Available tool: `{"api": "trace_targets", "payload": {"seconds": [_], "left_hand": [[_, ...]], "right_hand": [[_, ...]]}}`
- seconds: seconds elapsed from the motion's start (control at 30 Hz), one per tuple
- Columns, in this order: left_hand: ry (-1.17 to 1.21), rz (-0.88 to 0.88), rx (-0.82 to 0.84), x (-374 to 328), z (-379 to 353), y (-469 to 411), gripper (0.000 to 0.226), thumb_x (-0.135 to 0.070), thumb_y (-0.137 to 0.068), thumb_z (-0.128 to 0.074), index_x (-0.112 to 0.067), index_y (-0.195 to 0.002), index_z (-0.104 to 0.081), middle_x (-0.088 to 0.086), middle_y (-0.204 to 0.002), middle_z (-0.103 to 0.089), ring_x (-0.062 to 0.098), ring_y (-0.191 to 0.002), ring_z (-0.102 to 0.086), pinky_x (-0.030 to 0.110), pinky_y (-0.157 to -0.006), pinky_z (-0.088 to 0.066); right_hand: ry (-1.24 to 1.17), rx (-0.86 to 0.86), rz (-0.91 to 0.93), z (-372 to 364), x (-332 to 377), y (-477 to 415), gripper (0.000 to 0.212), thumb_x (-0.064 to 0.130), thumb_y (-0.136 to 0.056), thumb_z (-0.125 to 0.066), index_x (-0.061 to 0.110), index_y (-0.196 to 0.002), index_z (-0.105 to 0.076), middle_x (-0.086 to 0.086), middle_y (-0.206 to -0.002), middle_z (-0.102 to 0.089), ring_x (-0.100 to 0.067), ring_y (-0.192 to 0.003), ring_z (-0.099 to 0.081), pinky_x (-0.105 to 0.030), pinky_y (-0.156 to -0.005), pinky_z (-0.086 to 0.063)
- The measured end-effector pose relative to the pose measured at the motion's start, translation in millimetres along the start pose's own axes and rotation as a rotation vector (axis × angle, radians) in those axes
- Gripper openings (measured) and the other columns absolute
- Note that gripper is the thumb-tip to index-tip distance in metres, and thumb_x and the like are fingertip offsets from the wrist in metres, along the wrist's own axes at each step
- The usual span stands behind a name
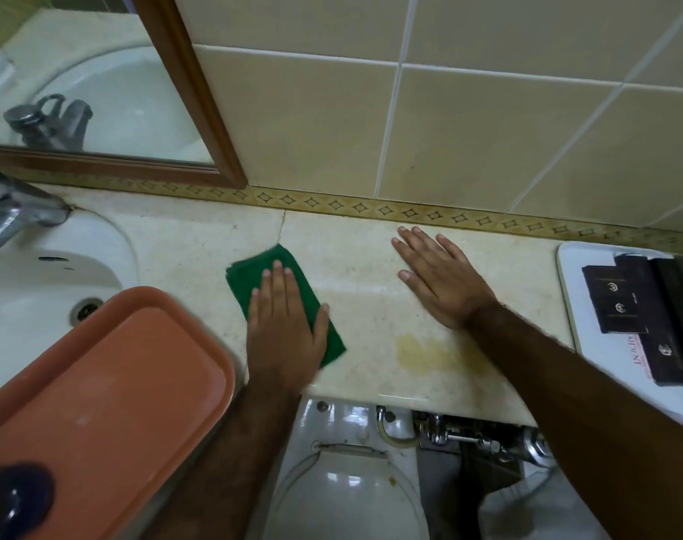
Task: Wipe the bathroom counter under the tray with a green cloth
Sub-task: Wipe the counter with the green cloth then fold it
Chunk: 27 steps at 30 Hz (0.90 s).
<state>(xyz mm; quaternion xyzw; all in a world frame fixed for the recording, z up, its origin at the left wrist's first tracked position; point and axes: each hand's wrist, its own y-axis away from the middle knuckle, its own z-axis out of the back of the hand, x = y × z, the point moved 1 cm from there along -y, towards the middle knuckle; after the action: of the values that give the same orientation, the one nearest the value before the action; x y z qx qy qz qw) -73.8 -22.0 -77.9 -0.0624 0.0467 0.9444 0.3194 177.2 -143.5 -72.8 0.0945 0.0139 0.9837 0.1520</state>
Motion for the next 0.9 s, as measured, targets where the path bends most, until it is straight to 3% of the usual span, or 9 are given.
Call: {"api": "trace_targets", "payload": {"seconds": [0.2,0.3,0.37,0.47,0.53,0.63,0.7,0.77,0.9], "left_hand": [[0.03,-0.074,-0.024,-62.9,-5.3,-19.8,0.078,-0.054,-0.102,-0.025,0.0,-0.16,-0.021,0.017,-0.168,-0.019,0.032,-0.156,-0.016,0.051,-0.125,-0.016],[0.084,-0.256,0.019,-117.0,-13.0,27.8,0.079,-0.054,-0.103,-0.025,0.0,-0.16,-0.016,0.017,-0.169,-0.013,0.032,-0.157,-0.011,0.051,-0.125,-0.014],[0.11,-0.365,0.084,-145.9,-16.6,54.6,0.079,-0.054,-0.103,-0.024,-0.002,-0.161,-0.015,0.015,-0.17,-0.009,0.029,-0.158,-0.008,0.05,-0.126,-0.01],[0.273,-0.398,0.108,-150.1,-7.8,53.1,0.062,-0.042,-0.106,-0.031,-0.007,-0.157,-0.032,0.009,-0.17,-0.015,0.024,-0.158,-0.011,0.047,-0.127,-0.016],[0.372,-0.243,0.014,-118.0,1.2,32.3,0.05,-0.028,-0.105,-0.037,-0.012,-0.152,-0.041,0.005,-0.169,-0.021,0.021,-0.157,-0.015,0.046,-0.125,-0.024],[0.202,-0.072,-0.051,-51.1,-0.3,-0.5,0.059,-0.035,-0.106,-0.031,-0.011,-0.16,-0.025,0.007,-0.17,-0.018,0.024,-0.157,-0.013,0.046,-0.126,-0.02],[0.095,-0.076,-0.008,-29.9,-3.8,-7.5,0.067,-0.047,-0.106,-0.022,-0.01,-0.162,-0.018,0.008,-0.17,-0.014,0.024,-0.158,-0.011,0.045,-0.127,-0.013],[0.042,-0.093,-0.021,-31.4,-7.4,-7.5,0.068,-0.048,-0.106,-0.02,-0.008,-0.161,-0.019,0.009,-0.17,-0.017,0.025,-0.157,-0.014,0.045,-0.127,-0.013],[0.027,-0.088,-0.038,-34.9,-5.6,-5.0,0.068,-0.047,-0.106,-0.02,-0.007,-0.161,-0.021,0.01,-0.169,-0.019,0.026,-0.157,-0.017,0.046,-0.127,-0.014]], "right_hand": [[-0.121,0.008,0.014,-0.6,-2.3,0.4,0.054,0.04,-0.111,-0.024,0.028,-0.164,-0.023,0.007,-0.173,-0.017,-0.01,-0.16,-0.01,-0.04,-0.13,-0.007],[-0.592,0.057,-0.161,18.7,-3.4,-5.5,0.05,0.038,-0.112,-0.029,0.026,-0.159,-0.039,0.004,-0.169,-0.032,-0.013,-0.158,-0.021,-0.041,-0.131,-0.008],[-0.807,0.009,-0.316,38.1,2.4,-3.6,0.051,0.045,-0.109,-0.032,0.026,-0.153,-0.049,0.001,-0.16,-0.049,-0.017,-0.15,-0.038,-0.039,-0.128,-0.021],[-0.53,-0.281,-0.367,54.7,29.5,27.1,0.041,0.034,-0.11,-0.036,0.017,-0.131,-0.066,-0.004,-0.129,-0.071,-0.021,-0.119,-0.062,-0.037,-0.102,-0.048],[-0.413,-0.419,-0.378,49.5,54.3,53.5,0.033,0.026,-0.108,-0.04,0.012,-0.118,-0.068,-0.007,-0.115,-0.07,-0.023,-0.105,-0.063,-0.041,-0.091,-0.052],[-0.31,-0.234,-0.37,12.5,85.8,76.6,0.046,0.037,-0.107,-0.042,0.009,-0.14,-0.057,-0.012,-0.141,-0.06,-0.025,-0.129,-0.055,-0.046,-0.11,-0.046],[-0.144,-0.124,-0.338,-13.2,95.9,78.4,0.067,0.048,-0.106,-0.033,0.004,-0.157,-0.036,-0.017,-0.165,-0.036,-0.029,-0.154,-0.031,-0.048,-0.126,-0.028],[-0.069,-0.097,-0.303,-22.8,96.0,70.4,0.075,0.054,-0.106,-0.022,0.003,-0.162,-0.023,-0.016,-0.171,-0.022,-0.028,-0.16,-0.015,-0.048,-0.129,-0.017],[-0.022,-0.033,-0.141,-19.7,90.6,48.7,0.074,0.054,-0.107,-0.019,0.007,-0.164,-0.017,-0.01,-0.174,-0.015,-0.021,-0.161,-0.008,-0.045,-0.13,-0.01]]}}
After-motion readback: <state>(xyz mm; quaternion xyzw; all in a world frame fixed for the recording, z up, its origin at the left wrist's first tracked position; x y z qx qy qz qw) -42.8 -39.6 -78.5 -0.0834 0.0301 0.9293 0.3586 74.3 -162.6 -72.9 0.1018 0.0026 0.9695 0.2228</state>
